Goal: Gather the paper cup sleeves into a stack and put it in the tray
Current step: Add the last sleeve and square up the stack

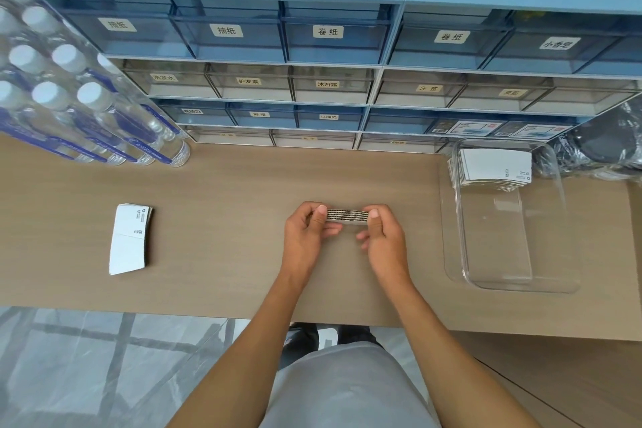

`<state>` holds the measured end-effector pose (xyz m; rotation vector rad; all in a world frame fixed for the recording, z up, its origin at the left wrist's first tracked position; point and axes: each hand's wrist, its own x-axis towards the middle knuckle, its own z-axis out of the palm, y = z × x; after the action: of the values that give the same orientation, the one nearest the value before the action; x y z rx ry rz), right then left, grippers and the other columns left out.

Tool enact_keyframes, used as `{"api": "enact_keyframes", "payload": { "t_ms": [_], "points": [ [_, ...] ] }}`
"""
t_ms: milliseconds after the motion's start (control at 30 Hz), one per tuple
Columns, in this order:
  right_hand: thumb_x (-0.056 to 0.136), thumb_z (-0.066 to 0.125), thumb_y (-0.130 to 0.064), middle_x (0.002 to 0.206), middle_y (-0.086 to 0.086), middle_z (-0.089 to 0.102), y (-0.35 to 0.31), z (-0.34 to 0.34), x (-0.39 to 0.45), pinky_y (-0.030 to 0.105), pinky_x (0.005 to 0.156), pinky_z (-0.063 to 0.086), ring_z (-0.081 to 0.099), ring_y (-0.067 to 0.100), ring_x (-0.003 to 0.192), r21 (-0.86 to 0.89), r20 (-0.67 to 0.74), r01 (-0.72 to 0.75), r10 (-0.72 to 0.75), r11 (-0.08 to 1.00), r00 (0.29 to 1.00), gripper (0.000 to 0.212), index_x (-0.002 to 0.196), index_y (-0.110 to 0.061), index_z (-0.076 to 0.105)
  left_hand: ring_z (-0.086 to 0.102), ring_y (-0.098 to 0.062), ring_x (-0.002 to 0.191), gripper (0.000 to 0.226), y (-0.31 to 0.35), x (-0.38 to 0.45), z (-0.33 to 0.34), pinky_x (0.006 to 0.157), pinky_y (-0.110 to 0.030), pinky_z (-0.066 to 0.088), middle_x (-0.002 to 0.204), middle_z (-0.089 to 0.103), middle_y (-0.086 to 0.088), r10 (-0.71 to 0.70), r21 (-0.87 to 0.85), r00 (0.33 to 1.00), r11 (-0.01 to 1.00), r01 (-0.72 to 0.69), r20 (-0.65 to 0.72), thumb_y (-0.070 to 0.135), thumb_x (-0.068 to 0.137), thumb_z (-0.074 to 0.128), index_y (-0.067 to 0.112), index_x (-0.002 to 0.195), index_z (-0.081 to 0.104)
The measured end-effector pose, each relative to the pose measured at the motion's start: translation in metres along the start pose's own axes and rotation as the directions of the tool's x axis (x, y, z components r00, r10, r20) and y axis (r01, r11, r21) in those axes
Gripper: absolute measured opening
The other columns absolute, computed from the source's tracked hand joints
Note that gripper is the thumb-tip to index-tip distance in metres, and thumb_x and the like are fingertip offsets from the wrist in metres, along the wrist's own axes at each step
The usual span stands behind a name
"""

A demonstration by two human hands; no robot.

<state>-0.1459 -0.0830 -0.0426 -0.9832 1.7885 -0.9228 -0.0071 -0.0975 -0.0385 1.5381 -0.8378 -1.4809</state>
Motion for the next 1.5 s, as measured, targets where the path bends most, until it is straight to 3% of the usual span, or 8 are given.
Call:
{"api": "enact_keyframes", "payload": {
  "t_ms": [233,467,600,733,1000,1133,1233,1500],
  "points": [
    [0.100,0.049,-0.017,0.095,0.010,0.066,-0.001,-0.005,0.007,0.029,0.077,0.060,0.074,0.022,0.078,0.290,0.049,-0.104,0.094,0.951,0.994,0.019,0.088,-0.017,0.064,0.076,-0.023,0.077,0.023,0.004,0.005,-0.004,0.075,-0.024,0.061,0.091,0.074,-0.025,-0.017,-0.030,0.999,0.999,0.017,0.033,0.015,0.101,0.053,-0.004,0.099,0.066],
    [0.099,0.052,-0.013,0.096,0.014,0.066,-0.001,-0.008,0.011,0.034,0.083,0.060,0.073,0.023,0.079,0.356,0.089,-0.150,0.127,0.922,0.988,0.019,0.096,0.000,0.064,0.076,-0.025,0.087,0.022,0.005,0.004,-0.009,0.084,-0.029,0.059,0.096,0.076,-0.022,-0.070,-0.019,0.997,0.997,0.071,0.042,0.021,0.095,0.065,0.001,0.104,0.069],
    [0.096,0.057,-0.011,0.096,0.019,0.066,-0.002,-0.012,0.010,0.038,0.088,0.059,0.073,0.028,0.083,0.410,0.118,-0.191,0.155,0.892,0.981,0.018,0.100,0.005,0.063,0.074,-0.007,0.079,0.031,0.006,0.002,-0.011,0.074,-0.020,0.057,0.089,0.078,-0.005,-0.088,0.086,0.993,0.993,0.081,0.079,0.005,0.081,0.079,0.008,0.110,0.067],
    [0.081,0.073,0.000,0.104,0.023,0.072,-0.002,-0.018,0.008,0.043,0.094,0.055,0.070,0.039,0.099,0.331,0.186,-0.181,0.123,0.926,0.975,0.024,0.103,-0.005,0.064,0.072,-0.002,0.072,0.026,0.009,0.001,-0.009,0.069,-0.015,0.056,0.090,0.075,-0.007,-0.063,0.132,0.996,0.990,0.055,0.059,-0.004,0.085,0.072,0.004,0.109,0.066],
    [0.078,0.068,0.011,0.090,0.010,0.072,-0.026,-0.015,0.011,0.023,0.064,0.057,0.069,0.017,0.075,0.232,0.168,-0.095,0.057,0.968,0.984,0.030,0.093,-0.014,0.064,0.060,-0.028,0.066,0.039,0.024,-0.016,-0.009,0.050,-0.019,0.054,0.083,0.062,-0.025,-0.061,-0.026,0.982,0.998,0.057,-0.177,-0.016,0.079,0.071,0.001,0.109,0.052],
    [0.077,0.071,0.001,0.090,-0.001,0.076,-0.041,-0.004,0.015,0.017,0.070,0.054,0.071,0.011,0.080,0.100,0.245,-0.010,-0.015,0.995,0.969,0.022,0.092,-0.015,0.069,0.064,-0.013,0.059,0.038,0.032,-0.027,-0.021,0.055,-0.020,0.052,0.085,0.070,-0.020,-0.099,-0.040,0.938,0.995,0.091,-0.333,-0.007,0.078,0.076,0.007,0.105,0.053],
    [0.078,0.071,-0.002,0.088,-0.002,0.074,-0.055,0.013,0.015,0.015,0.066,0.052,0.069,0.009,0.076,0.063,0.338,0.018,-0.038,0.998,0.941,0.022,0.090,-0.020,0.067,0.064,-0.021,0.070,0.034,0.029,-0.037,-0.035,0.064,-0.028,0.050,0.084,0.071,-0.017,-0.137,-0.042,0.873,0.990,0.133,-0.469,0.007,0.076,0.083,0.013,0.095,0.056],
    [0.076,0.075,-0.007,0.094,0.003,0.071,-0.076,0.074,0.003,0.029,0.075,0.056,0.069,0.017,0.085,-0.111,0.512,0.089,-0.020,0.990,0.859,0.026,0.096,-0.016,0.062,0.056,-0.018,0.067,0.033,0.020,-0.062,-0.074,0.062,-0.030,0.048,0.080,0.061,-0.005,-0.309,-0.253,0.678,0.950,0.184,-0.667,0.019,0.076,0.084,0.008,0.093,0.060]
  ]
}}
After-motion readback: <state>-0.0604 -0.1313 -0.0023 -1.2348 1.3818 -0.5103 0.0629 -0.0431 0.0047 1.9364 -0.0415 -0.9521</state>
